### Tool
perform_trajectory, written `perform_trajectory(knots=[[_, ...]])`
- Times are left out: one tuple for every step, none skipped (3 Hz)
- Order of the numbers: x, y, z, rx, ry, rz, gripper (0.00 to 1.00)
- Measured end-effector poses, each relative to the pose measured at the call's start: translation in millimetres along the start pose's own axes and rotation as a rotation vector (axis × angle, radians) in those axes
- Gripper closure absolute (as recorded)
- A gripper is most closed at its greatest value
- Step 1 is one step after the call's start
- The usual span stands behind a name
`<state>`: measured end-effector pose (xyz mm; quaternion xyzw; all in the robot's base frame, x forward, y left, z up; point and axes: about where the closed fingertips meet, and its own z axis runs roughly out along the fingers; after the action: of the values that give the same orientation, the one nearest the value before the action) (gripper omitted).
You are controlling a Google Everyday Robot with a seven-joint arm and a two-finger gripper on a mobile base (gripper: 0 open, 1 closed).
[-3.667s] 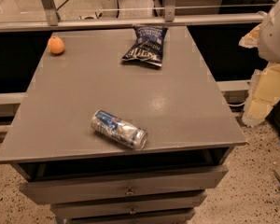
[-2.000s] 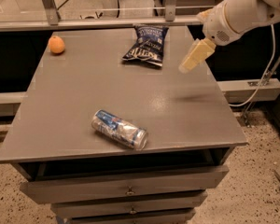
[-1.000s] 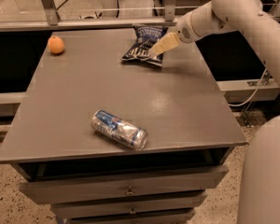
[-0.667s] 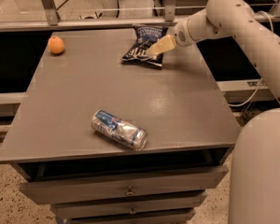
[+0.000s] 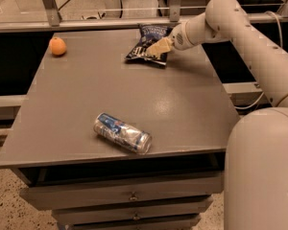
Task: Move blue chip bag near redbull can
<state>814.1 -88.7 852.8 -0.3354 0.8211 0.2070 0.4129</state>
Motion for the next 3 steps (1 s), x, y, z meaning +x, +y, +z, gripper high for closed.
perform_trajectory(knots=[[-3.5,8.2,1.8,-0.035,-0.009,-0.002,0.61],[-17.0,23.7,-13.9,-0.076,-0.043,-0.047,0.84],[-36.6,52.3,-43.7,-0.147,-0.078,-0.160,1.00]])
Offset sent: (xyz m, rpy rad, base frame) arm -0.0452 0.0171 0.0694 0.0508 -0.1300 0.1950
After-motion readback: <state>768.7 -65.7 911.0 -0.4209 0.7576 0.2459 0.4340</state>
